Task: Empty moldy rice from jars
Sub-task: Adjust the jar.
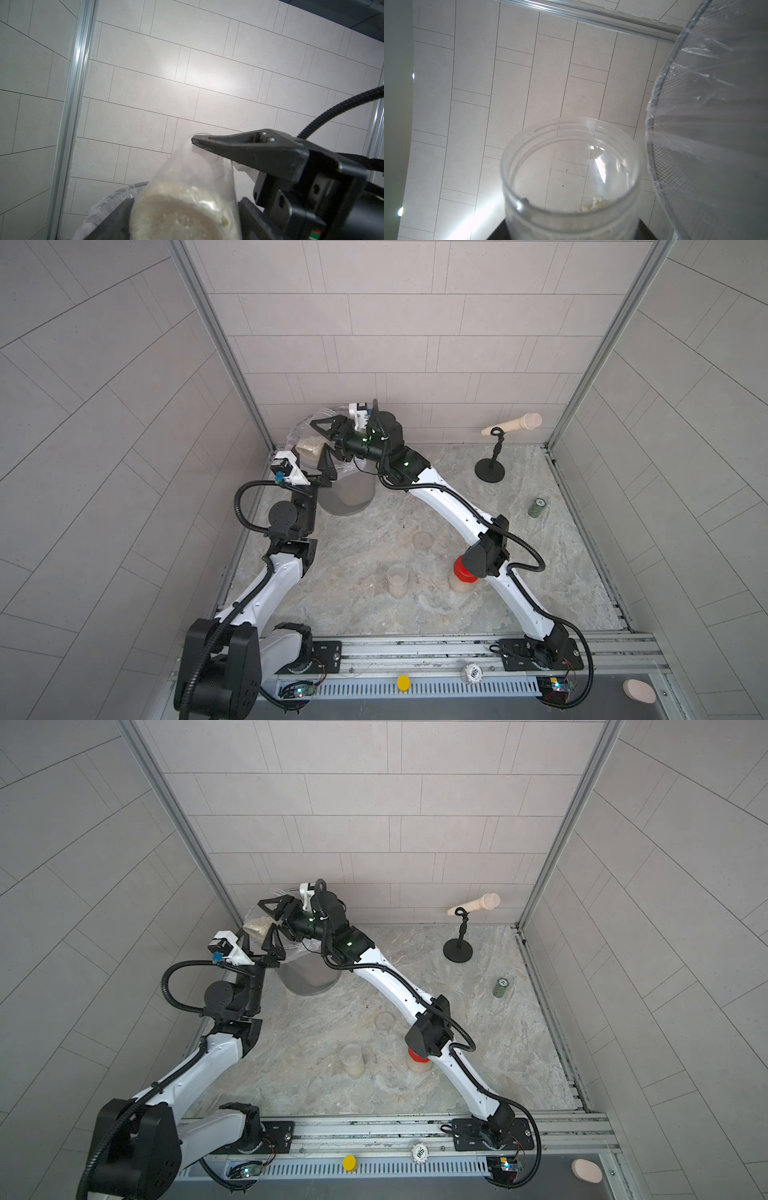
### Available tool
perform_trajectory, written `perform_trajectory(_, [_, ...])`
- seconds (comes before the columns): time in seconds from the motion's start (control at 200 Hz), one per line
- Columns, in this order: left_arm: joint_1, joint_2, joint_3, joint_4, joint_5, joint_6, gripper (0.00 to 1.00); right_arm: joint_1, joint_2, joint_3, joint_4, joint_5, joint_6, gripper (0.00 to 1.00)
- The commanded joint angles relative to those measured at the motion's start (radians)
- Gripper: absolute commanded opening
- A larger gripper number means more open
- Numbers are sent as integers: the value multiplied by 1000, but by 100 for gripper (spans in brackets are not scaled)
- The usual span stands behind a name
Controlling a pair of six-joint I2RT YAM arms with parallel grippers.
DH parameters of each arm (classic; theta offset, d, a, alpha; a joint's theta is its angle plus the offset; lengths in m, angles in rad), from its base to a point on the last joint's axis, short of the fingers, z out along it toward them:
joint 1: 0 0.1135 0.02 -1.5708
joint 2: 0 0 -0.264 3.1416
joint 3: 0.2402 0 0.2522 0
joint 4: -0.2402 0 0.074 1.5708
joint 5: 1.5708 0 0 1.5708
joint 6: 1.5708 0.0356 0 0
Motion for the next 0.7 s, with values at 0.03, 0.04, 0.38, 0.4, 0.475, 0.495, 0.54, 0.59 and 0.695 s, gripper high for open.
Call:
perform_trajectory(0.03, [10,-2,30,36,10,-9,81,-2,-2,26,66,-21,23,33])
perform_trajectory(0.04, [11,-2,31,36,11,-10,81,-1,-1,27,66,-22,23,33])
perform_trajectory(0.38, [15,-2,38,45,-1,-14,80,-3,1,26,77,-33,37,33])
perform_trajectory(0.4, [16,0,41,45,4,-19,80,-2,1,26,78,-33,36,33])
perform_trajectory(0.475, [17,6,52,42,11,-23,80,-3,1,26,76,-33,36,33])
perform_trajectory(0.495, [16,10,54,43,12,-23,80,-3,2,26,78,-33,37,33])
perform_trajectory(0.54, [18,16,59,45,12,-23,80,-3,2,27,78,-34,37,33])
perform_trajectory(0.59, [19,24,62,46,12,-24,80,-3,2,26,78,-36,37,33])
perform_trajectory(0.695, [24,37,68,51,26,-36,77,-3,3,26,77,-36,37,33])
